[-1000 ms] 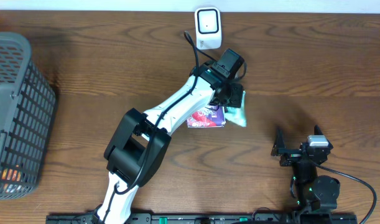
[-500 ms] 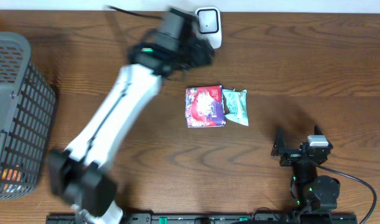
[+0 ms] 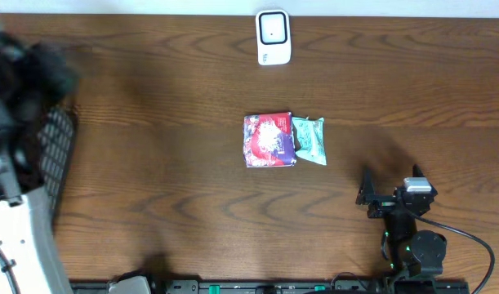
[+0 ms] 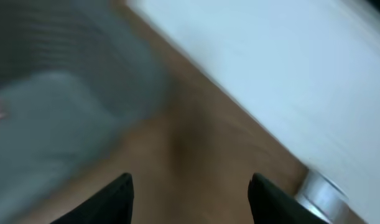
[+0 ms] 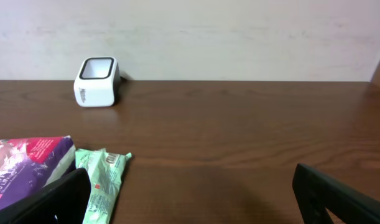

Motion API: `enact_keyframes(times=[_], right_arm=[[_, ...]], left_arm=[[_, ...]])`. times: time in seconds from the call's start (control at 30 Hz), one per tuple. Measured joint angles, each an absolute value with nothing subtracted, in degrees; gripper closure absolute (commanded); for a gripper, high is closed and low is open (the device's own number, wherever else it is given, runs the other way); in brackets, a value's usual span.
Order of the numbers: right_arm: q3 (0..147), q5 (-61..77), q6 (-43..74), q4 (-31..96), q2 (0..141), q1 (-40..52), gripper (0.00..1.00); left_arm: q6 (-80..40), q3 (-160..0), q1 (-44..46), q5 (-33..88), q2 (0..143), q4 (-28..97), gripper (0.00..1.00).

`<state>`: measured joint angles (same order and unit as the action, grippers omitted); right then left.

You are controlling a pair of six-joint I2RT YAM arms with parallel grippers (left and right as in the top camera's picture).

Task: Scan the item barcode
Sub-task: 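Move the left gripper back into the basket toward the orange tissue pack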

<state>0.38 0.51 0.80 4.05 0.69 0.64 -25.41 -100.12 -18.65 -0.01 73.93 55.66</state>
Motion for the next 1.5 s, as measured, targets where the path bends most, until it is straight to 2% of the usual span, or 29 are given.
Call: enact_keyframes(times=[0.27, 0.77, 1.0, 1.27, 1.5], right_arm=[[0.38, 0.51, 0.8, 4.05, 0.69, 0.64, 0.01], [0.38, 0.51, 0.8, 4.05, 0.69, 0.64, 0.01], [0.38, 0.51, 0.8, 4.05, 0.69, 0.64, 0.01], [0.38, 0.51, 0.8, 4.05, 0.69, 0.64, 0.01], [0.38, 0.51, 0.8, 4.05, 0.69, 0.64, 0.01]], left_arm=[[-33.76, -97.56, -37.1, -6.68, 77.1, 60.03, 0.41], [-40.29, -96.55, -50.89, -7.75, 95.61, 66.52, 0.37], [-40.49, -95.9, -53.95, -11.62, 103.0, 74.24, 0.37], [-40.34, -90.02, -53.98, -17.67, 107.79, 73.41, 0.37], [-32.97, -84.2, -53.98, -22.33, 109.01, 68.03, 0.27]])
